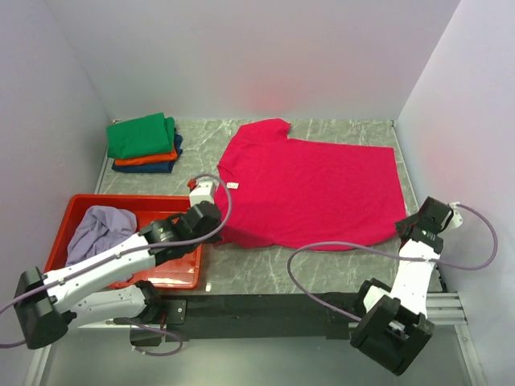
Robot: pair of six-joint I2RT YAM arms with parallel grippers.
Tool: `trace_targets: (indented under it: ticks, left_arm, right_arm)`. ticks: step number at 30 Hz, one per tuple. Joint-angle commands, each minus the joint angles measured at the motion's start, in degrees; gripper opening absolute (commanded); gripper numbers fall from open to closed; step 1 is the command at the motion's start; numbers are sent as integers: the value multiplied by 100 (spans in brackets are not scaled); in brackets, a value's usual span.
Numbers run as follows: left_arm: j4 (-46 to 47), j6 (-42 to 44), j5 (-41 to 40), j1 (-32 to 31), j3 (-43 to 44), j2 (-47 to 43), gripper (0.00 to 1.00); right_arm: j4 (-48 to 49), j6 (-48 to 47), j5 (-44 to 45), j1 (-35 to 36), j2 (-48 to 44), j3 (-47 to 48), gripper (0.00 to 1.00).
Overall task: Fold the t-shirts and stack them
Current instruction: Fold the tshirt
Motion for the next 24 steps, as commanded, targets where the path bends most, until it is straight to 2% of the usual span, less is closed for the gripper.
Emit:
trace_targets:
  ticks: [1,7,24]
  left_arm:
    - [741,448,14,271,518,284,1]
    - [1242,1019,295,675,1062,1127,1]
    - [2113,2136,946,1694,2794,3414,0]
  right_arm:
    - [417,-167,100,254,200,503,0]
    - [487,-193,653,938,1008,1048,0]
    - [725,-202,1120,1406,3382,2569,0]
